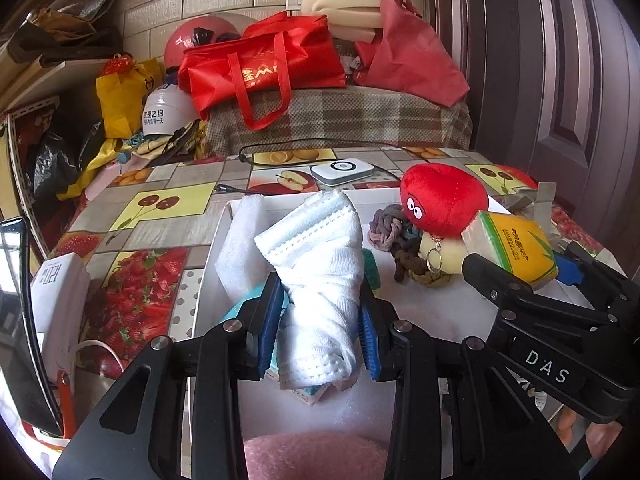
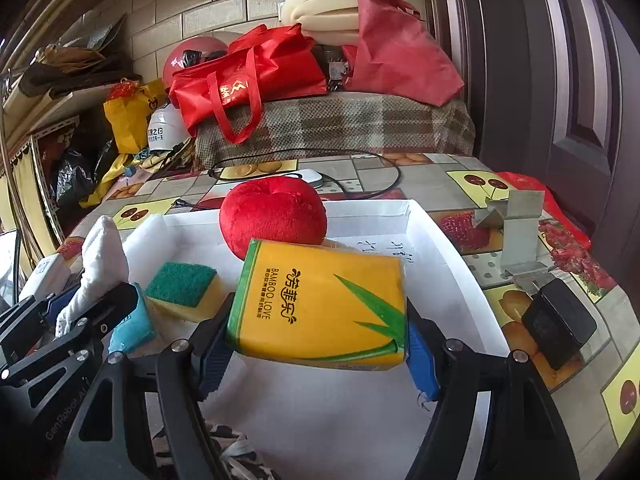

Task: Organize soft objects

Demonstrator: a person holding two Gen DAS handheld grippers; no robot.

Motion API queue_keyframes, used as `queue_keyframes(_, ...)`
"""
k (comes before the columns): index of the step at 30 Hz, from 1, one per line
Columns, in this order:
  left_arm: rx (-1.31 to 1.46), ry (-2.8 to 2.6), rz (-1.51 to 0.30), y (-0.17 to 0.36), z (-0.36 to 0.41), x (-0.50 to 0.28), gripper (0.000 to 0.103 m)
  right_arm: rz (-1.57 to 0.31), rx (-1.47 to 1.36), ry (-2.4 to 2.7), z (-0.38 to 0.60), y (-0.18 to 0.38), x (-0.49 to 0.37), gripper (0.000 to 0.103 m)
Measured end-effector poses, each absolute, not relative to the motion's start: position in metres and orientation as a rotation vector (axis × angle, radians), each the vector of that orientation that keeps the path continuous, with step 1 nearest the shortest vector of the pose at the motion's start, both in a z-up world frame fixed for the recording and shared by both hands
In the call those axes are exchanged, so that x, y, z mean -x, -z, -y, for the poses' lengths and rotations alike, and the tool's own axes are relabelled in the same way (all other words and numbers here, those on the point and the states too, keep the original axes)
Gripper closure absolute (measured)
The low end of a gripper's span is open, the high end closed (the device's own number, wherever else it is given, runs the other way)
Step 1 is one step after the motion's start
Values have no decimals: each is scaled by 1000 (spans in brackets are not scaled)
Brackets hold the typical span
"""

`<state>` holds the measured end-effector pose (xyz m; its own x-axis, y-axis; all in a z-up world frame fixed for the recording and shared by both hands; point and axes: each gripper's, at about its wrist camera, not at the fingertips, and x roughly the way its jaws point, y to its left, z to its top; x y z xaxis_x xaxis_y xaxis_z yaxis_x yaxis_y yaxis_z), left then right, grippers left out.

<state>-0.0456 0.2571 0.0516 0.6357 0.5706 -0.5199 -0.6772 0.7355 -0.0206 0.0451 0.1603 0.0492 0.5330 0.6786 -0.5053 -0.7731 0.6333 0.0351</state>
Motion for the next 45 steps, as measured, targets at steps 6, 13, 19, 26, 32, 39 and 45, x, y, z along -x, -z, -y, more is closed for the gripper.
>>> queue_keyframes(6,242,-719,-530,-50,-261,44,69,-470,228,-860,-160,-51,-39,28)
queue_keyframes(13,178,-733,-514,-54,-251,42,67,-429,231,-854,-160,-54,-34,27)
queue_keyframes(19,206,-764,-492,-54,-254,48,48,-410,198,-840,-153,-56,-35,19)
queue_keyframes(26,234,-846,-427,-58,-257,62,18,-406,143,-830,-144,-58,-39,11)
queue_keyframes(32,227,-868,-394,-59,-254,68,15,-371,142,-822,-142,-59,-33,10)
queue_keyframes(39,199,-859,-355,-62,-245,77,13,-365,149,-813,-136,-60,-30,9)
queue_keyframes(45,184,-825,-305,-65,-231,95,0,-378,140,-806,-124,-58,-28,0)
